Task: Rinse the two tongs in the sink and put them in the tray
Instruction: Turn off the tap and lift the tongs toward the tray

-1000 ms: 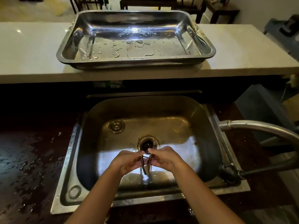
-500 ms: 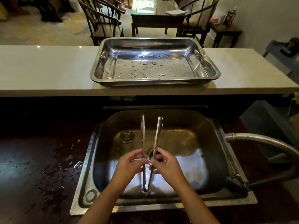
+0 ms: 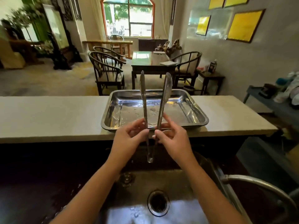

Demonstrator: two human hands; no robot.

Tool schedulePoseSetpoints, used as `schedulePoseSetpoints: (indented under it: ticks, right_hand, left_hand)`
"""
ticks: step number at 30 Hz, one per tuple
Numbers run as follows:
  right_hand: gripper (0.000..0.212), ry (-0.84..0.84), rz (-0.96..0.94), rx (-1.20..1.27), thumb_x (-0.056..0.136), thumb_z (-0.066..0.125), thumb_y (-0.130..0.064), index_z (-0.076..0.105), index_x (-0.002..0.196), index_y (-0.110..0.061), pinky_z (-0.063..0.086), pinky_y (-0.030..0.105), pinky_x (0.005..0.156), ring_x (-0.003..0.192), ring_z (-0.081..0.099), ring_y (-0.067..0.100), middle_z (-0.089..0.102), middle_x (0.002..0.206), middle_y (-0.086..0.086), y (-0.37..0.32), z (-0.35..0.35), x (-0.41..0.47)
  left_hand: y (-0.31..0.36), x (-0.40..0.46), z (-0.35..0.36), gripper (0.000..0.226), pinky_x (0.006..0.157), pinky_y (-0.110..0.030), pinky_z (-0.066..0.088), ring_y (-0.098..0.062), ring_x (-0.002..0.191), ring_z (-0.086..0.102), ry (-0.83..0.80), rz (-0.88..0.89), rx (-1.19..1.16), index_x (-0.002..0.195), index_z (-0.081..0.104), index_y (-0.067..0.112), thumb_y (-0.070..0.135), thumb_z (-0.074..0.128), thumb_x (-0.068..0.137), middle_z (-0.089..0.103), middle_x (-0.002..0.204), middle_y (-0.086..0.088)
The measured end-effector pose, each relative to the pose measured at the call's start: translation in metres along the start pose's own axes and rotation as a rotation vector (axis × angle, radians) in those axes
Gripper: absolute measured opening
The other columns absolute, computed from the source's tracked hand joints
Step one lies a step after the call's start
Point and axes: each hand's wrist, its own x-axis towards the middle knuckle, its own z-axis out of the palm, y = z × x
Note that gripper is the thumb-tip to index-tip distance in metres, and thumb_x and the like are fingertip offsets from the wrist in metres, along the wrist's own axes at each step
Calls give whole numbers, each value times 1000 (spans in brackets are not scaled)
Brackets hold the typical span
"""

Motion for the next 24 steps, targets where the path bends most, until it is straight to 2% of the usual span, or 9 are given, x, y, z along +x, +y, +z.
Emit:
schedulePoseSetpoints:
  ticks: [2, 4, 6, 9, 11, 14, 18, 21, 24]
  right_hand:
    - [52, 0, -36, -23, 83, 64, -15, 45, 114, -53, 59, 23, 66, 82, 69, 5, 66, 96, -6, -22, -8, 34]
    - [47, 13, -25, -27, 84, 64, -15, 47, 124, -34, 57, 19, 60, 77, 69, 6, 63, 93, -8, -39, -14, 67]
    - [47, 28, -14, -45, 84, 63, -14, 48, 127, -24, 57, 20, 58, 80, 68, 10, 62, 91, -5, -51, -20, 96]
    - [44, 35, 29, -61, 84, 63, -11, 49, 125, -18, 60, 34, 69, 87, 68, 22, 66, 97, 9, -57, -26, 133]
    - [44, 37, 89, -87, 83, 62, -9, 51, 125, -14, 59, 41, 75, 88, 67, 26, 66, 97, 10, -53, -28, 153]
    - [44, 10, 175, -150, 82, 62, -5, 51, 124, -11, 59, 43, 75, 86, 65, 24, 61, 87, 3, -38, -27, 175]
    - [44, -57, 277, -199, 83, 61, -2, 51, 125, -8, 59, 36, 67, 80, 63, 20, 60, 94, 7, -5, -21, 188]
    - [37, -94, 377, -203, 83, 58, 0, 55, 120, -6, 60, 38, 66, 75, 63, 20, 61, 89, 6, 21, -15, 191]
    - [38, -115, 475, -212, 84, 58, -2, 52, 122, -5, 60, 35, 64, 77, 65, 23, 63, 105, 14, 42, -9, 193]
  left_hand:
    - [22, 29, -1, 38, 77, -26, 58, -13, 97, 68, 8, 30, 2, 117, 59, 18, 12, 66, 80, 70, 104, -2]
    - [40, 59, 0, 39, 73, -23, 59, -15, 94, 68, 29, 29, 0, 119, 58, 13, 10, 66, 81, 69, 101, -5]
    - [56, 86, 1, 40, 74, -25, 59, -15, 92, 66, 44, 30, 8, 120, 56, 11, 8, 65, 81, 67, 98, -5]
    - [70, 123, 3, 36, 77, -31, 57, -21, 89, 66, 41, 9, 17, 116, 58, 5, 3, 63, 81, 67, 97, -12]
    - [70, 142, 7, 36, 74, -30, 55, -22, 88, 65, 46, -46, 50, 116, 58, 2, 3, 65, 80, 66, 99, -14]
    - [55, 164, 11, 38, 61, -21, 55, -20, 83, 64, 35, -152, 84, 116, 57, 0, 2, 65, 80, 64, 99, -14]
    - [16, 181, 16, 33, 67, -26, 56, -22, 82, 64, 1, -293, 119, 114, 58, -2, 1, 63, 81, 66, 100, -18]
    - [-12, 188, 21, 24, 65, -25, 55, -18, 76, 65, -13, -379, 146, 105, 63, -1, 1, 63, 81, 68, 88, -12]
    - [-33, 192, 24, 20, 59, -21, 53, -16, 73, 64, -28, -451, 170, 101, 64, 0, 2, 63, 81, 67, 86, -11]
